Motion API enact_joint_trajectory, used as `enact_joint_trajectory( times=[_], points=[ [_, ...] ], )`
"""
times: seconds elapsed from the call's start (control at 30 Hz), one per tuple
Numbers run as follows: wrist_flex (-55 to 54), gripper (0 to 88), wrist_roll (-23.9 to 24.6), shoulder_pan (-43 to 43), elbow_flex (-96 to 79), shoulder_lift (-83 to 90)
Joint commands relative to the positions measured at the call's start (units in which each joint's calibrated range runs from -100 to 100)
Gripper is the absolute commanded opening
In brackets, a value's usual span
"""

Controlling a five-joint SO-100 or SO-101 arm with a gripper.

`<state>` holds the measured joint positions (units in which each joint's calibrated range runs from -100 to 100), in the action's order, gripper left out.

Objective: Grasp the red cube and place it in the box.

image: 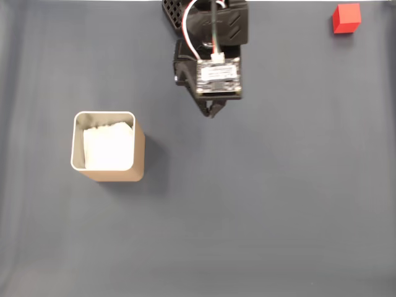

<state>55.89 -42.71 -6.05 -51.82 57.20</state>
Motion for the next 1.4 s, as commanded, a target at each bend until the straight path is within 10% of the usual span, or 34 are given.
enact_joint_trajectory(
  times=[0.0, 1.37],
  points=[
    [4.4, 0.2, -1.2, -2.9, 10.1, -2.5],
    [33.1, 2.5, -7.2, -42.7, 35.5, -5.0]
  ],
)
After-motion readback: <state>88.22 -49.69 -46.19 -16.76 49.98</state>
